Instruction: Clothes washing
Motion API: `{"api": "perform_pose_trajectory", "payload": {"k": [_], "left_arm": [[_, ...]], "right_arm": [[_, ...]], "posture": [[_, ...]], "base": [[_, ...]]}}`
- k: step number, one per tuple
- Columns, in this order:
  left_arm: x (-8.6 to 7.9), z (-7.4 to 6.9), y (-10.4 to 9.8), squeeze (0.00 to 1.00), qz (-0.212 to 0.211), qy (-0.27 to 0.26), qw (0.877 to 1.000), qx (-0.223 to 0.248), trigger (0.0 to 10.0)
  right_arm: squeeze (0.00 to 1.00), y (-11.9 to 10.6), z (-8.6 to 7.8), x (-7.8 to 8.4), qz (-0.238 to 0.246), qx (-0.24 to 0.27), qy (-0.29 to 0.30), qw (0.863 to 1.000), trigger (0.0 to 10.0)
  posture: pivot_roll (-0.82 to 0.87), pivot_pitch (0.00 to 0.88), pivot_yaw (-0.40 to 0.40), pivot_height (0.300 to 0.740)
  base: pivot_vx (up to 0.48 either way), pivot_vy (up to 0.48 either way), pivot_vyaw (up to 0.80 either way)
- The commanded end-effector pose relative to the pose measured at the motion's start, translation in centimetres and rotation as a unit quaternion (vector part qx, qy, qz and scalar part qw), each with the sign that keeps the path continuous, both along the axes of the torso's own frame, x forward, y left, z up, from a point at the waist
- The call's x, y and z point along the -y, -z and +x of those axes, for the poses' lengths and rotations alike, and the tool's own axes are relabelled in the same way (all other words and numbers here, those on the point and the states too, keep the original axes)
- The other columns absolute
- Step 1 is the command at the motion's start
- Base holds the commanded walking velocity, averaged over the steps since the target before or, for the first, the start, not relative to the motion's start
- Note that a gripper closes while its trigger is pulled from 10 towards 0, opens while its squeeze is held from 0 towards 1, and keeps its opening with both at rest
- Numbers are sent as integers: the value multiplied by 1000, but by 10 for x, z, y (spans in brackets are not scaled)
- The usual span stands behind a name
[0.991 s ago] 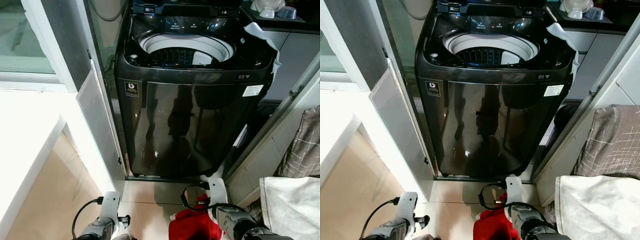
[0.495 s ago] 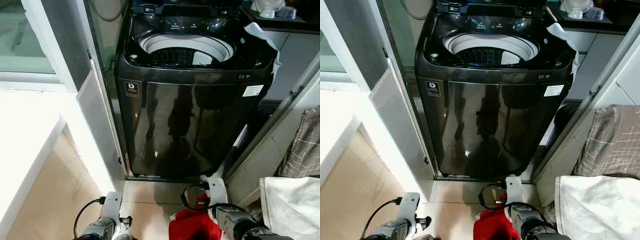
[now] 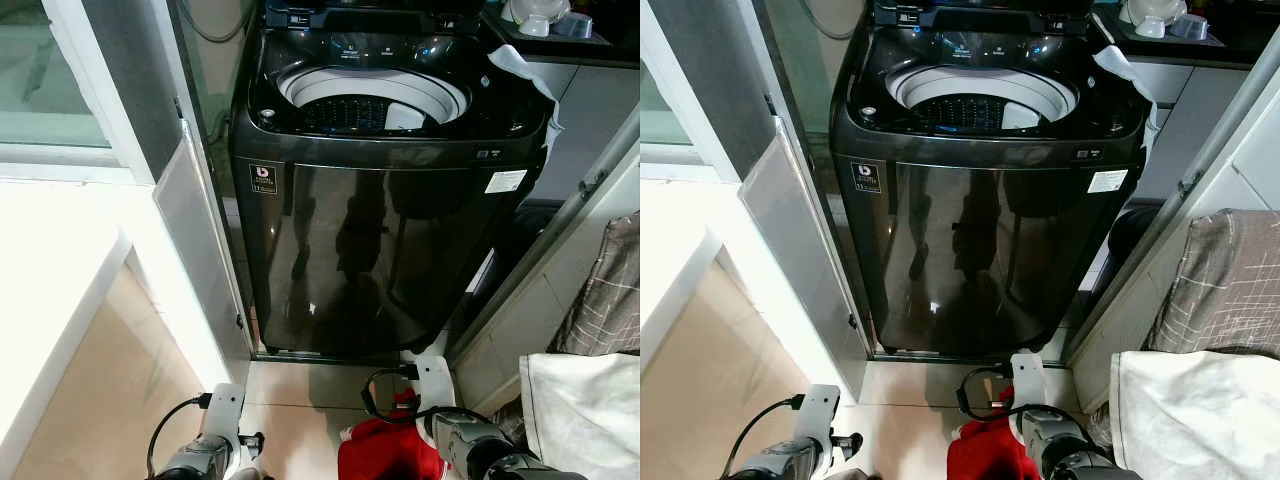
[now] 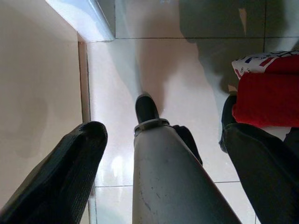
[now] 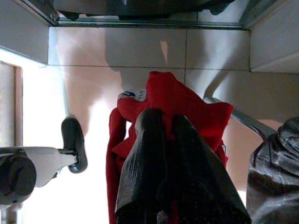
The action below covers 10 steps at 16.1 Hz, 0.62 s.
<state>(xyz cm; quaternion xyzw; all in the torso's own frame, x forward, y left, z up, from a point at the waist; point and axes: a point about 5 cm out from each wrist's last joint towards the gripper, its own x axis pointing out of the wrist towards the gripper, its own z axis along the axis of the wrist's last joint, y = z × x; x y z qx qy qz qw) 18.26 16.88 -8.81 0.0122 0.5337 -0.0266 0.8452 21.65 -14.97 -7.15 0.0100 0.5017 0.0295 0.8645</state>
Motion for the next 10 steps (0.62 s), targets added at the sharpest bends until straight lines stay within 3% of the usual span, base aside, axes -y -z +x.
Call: {"api": "perform_pose_trajectory", "payload": {"k": [1,10], "left_arm": [[1,-1,0,0,3,4,1000,-1,10000],[2,-2,1,0,4,9,1000,-2,10000]], "right_arm": [[0,-6,10,1,0,18,-8,1000,0],[0,-7,12,0,1,20,-13,1000,0]], "posture": [[-58,3,-12,740],[-58,13,-15,740]], "base": [[0,0,0],[0,0,0]]}}
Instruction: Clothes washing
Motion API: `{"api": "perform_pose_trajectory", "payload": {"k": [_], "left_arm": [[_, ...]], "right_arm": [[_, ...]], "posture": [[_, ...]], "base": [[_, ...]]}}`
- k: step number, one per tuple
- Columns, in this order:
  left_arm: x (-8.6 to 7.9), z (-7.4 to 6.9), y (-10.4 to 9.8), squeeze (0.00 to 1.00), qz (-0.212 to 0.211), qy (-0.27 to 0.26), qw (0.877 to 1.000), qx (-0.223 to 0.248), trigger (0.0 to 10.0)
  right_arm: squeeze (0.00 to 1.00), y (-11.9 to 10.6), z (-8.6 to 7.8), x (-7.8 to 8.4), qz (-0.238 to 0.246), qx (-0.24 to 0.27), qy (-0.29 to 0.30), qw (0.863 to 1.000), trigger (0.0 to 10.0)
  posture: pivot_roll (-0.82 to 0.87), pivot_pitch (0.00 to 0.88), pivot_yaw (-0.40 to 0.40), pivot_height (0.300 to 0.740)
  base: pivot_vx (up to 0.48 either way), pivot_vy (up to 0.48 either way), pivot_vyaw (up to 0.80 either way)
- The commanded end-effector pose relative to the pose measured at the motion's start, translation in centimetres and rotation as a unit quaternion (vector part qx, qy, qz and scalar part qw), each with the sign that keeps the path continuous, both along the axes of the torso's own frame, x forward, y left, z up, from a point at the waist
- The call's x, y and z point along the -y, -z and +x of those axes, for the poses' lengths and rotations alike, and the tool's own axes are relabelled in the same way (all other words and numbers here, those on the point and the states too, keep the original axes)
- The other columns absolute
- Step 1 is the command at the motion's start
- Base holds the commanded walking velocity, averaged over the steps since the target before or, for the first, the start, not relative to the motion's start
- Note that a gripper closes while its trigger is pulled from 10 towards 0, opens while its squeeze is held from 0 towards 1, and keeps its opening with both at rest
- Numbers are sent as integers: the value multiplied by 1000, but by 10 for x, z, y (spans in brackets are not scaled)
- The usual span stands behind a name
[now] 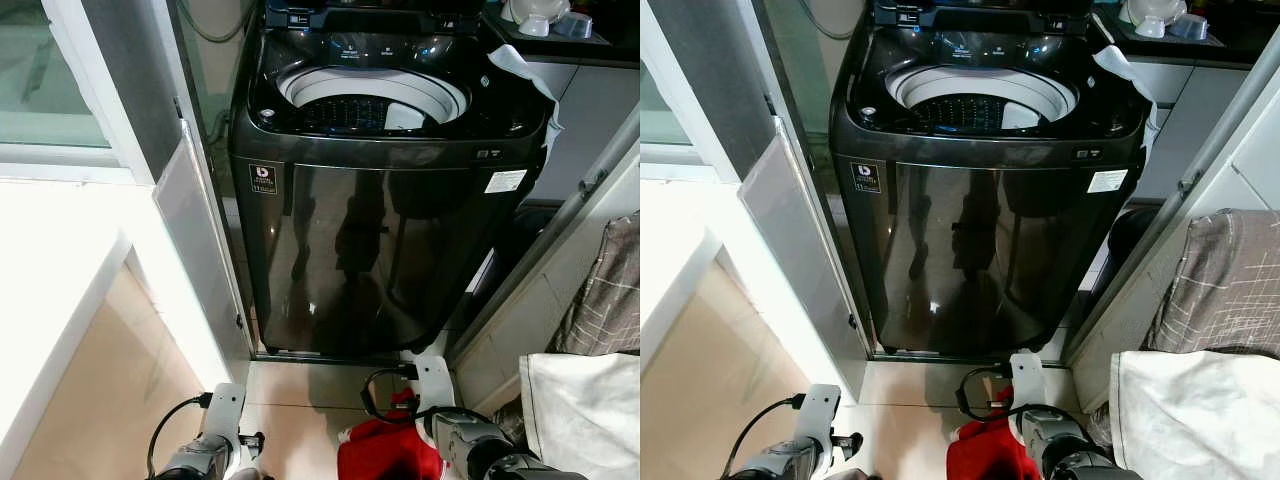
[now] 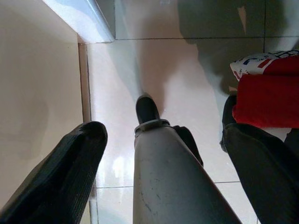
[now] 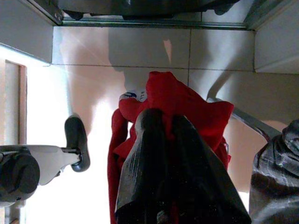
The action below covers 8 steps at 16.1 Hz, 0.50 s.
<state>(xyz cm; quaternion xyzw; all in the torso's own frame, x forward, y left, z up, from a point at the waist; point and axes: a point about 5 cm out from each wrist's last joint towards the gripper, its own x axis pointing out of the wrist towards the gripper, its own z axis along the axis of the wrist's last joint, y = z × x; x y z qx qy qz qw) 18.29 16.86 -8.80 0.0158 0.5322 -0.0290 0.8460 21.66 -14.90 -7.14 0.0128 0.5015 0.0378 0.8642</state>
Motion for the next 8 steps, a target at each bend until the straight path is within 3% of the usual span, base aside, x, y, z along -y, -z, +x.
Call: {"api": "perform_pose_trajectory", "payload": {"k": [1,8], "left_arm": [[1,-2,1,0,3,6,1000,-3,10000],[2,-3,1,0,4,9,1000,-3,10000]], "right_arm": [[0,-7,11,1,-5,20,-7,1000,0],[0,-6,10,2,-7,18,-12,1000,0]], "posture": [[-58,13,-15,740],[-51,0,-21,740]], "base": [[0,0,0],[0,0,0]]}}
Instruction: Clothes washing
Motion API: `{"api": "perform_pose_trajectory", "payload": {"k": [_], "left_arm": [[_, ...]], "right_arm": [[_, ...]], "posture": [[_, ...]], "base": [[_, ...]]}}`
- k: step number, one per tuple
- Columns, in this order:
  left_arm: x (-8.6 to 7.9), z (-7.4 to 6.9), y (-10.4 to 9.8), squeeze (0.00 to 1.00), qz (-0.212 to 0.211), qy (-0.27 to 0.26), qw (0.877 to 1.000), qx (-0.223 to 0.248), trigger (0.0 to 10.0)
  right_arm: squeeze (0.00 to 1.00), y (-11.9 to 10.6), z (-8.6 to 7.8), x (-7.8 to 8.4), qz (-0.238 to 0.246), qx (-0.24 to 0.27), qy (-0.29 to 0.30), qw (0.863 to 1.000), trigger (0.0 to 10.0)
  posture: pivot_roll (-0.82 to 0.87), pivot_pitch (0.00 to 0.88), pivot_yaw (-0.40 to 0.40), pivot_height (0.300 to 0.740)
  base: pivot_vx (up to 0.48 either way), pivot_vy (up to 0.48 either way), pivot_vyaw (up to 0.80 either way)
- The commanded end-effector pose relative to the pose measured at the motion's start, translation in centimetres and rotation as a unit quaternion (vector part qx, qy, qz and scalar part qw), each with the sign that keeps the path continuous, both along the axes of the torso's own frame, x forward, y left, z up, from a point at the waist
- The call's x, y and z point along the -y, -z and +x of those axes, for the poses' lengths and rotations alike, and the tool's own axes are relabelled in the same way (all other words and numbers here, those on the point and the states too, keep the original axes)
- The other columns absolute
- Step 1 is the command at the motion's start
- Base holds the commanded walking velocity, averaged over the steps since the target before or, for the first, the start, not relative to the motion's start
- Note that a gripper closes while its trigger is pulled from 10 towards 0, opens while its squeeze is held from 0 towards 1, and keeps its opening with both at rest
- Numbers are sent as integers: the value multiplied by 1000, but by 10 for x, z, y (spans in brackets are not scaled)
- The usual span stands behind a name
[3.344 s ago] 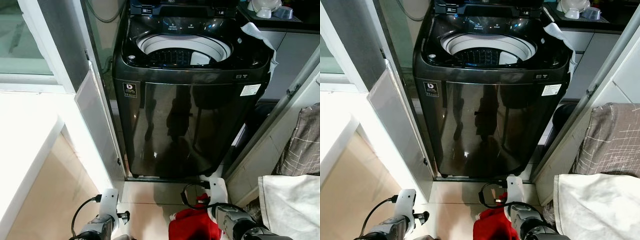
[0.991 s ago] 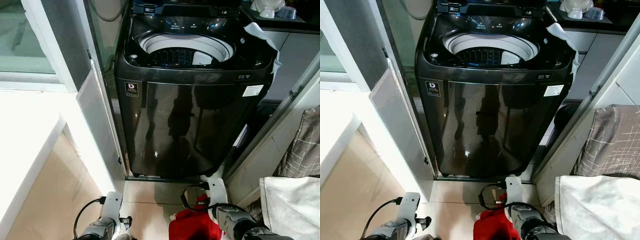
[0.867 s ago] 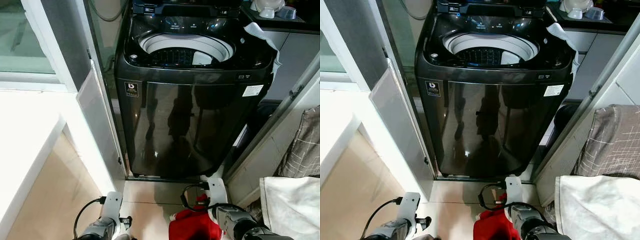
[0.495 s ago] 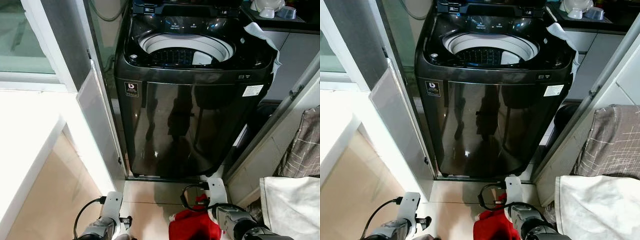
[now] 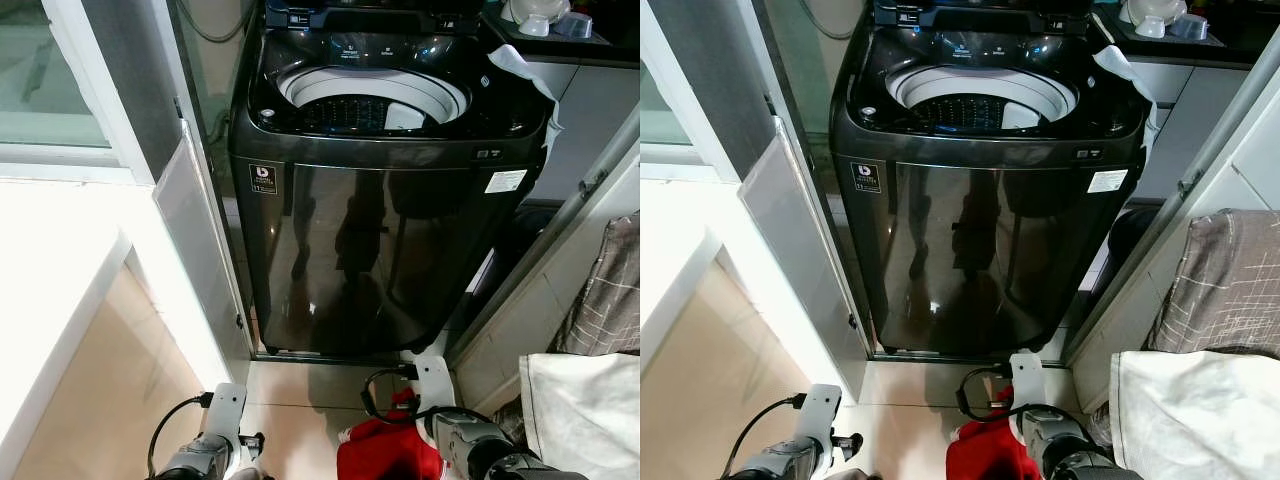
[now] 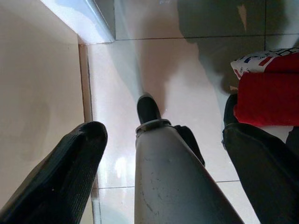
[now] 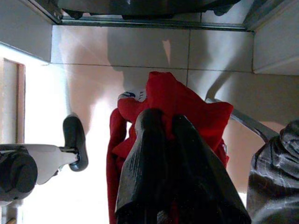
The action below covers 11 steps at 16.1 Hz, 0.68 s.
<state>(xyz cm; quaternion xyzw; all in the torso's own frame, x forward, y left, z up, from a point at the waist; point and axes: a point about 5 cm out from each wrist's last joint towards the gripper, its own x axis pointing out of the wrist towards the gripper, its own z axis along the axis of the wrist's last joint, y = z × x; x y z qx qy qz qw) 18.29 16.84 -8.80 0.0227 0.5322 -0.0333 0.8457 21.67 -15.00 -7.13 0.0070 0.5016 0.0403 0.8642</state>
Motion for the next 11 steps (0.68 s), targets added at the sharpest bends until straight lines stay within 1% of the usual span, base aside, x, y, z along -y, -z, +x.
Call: {"api": "perform_pose_trajectory", "payload": {"k": [1,11], "left_arm": [[1,-2,1,0,1,3,1000,-3,10000],[-1,-4,2,0,6,9,1000,-4,10000]], "right_arm": [[0,-6,9,1,-4,18,-8,1000,0],[0,-5,7,3,-9,15,-14,1000,0]], "posture": [[-51,0,-21,740],[-48,0,-27,740]], "base": [[0,0,0],[0,0,0]]}}
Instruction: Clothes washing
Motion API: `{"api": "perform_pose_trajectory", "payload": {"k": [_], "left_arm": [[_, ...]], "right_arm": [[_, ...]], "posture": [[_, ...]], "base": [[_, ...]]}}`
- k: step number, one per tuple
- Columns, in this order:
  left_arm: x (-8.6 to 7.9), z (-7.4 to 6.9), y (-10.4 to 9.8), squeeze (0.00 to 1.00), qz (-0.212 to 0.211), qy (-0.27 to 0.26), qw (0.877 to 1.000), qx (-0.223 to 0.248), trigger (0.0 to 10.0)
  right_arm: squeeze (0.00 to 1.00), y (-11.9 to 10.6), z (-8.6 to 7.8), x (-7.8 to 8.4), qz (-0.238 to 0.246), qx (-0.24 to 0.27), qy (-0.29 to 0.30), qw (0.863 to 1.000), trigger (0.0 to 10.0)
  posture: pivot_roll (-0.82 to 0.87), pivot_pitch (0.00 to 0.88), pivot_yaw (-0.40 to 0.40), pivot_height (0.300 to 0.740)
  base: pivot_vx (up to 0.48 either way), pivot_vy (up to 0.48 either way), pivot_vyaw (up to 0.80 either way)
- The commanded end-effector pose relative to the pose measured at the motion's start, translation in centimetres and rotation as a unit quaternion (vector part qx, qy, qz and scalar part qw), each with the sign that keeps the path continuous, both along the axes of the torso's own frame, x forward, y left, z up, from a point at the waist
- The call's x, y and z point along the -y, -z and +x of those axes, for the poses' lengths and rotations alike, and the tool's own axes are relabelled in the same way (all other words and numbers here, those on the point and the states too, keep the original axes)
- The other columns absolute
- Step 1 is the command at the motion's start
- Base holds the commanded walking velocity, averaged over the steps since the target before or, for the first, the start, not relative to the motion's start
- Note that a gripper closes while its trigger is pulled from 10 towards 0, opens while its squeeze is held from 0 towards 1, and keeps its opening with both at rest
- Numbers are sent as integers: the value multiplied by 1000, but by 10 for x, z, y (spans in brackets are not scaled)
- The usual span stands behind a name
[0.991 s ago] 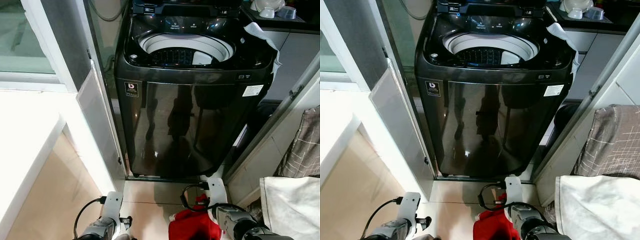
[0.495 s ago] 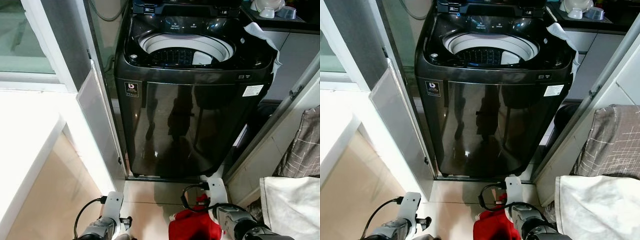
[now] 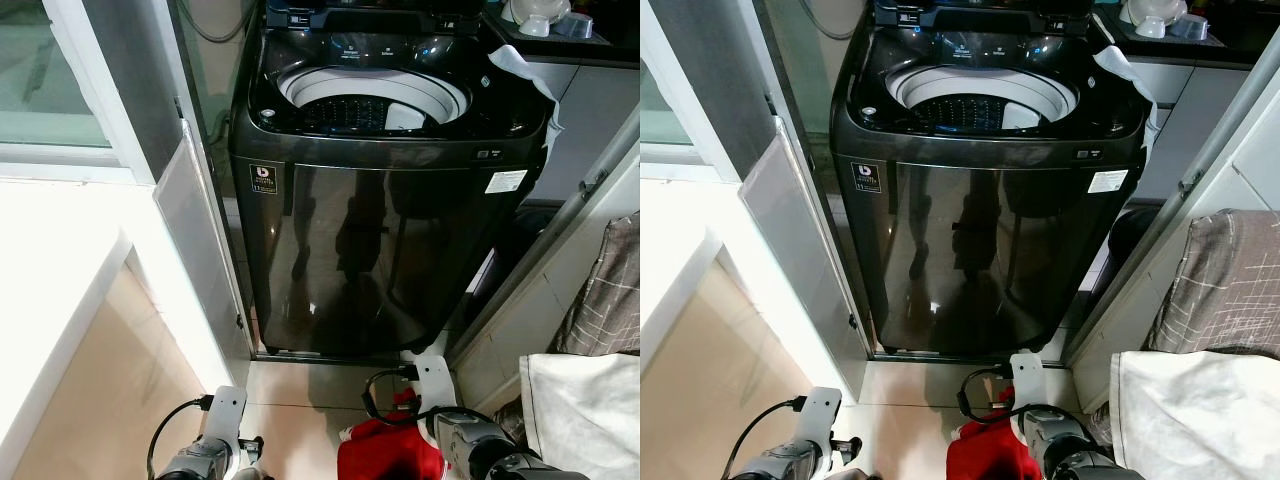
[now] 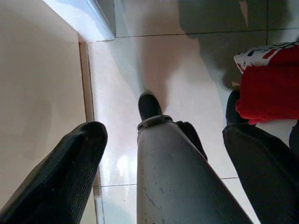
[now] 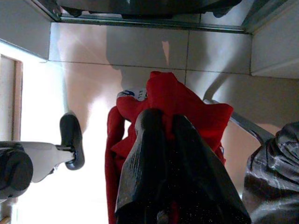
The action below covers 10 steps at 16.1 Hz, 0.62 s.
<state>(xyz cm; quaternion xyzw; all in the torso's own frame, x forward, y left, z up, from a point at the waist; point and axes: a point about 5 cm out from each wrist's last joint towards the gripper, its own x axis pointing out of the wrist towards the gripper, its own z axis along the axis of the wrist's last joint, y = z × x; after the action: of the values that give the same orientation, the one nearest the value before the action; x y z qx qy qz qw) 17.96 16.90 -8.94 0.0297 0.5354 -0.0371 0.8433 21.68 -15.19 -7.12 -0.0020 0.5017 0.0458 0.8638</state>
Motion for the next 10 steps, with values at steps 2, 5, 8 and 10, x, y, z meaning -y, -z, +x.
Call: {"api": "perform_pose_trajectory", "payload": {"k": [2,5,8,10], "left_arm": [[1,-2,1,0,1,4,1000,-2,10000],[2,-3,2,0,2,7,1000,-4,10000],[3,-4,2,0,2,10,1000,-5,10000],[3,-4,2,0,3,12,1000,-5,10000]], "right_arm": [[0,-4,7,2,-4,15,-5,1000,0],[0,-4,7,2,-6,15,-7,1000,0],[0,-4,7,3,-7,15,-10,1000,0],[0,-4,7,2,-7,15,-9,1000,0]], "posture": [[-49,0,-24,740],[-51,9,-26,740],[-53,16,-24,740],[-54,18,-23,740]], "base": [[0,0,0],[0,0,0],[0,0,0],[0,0,0]]}}
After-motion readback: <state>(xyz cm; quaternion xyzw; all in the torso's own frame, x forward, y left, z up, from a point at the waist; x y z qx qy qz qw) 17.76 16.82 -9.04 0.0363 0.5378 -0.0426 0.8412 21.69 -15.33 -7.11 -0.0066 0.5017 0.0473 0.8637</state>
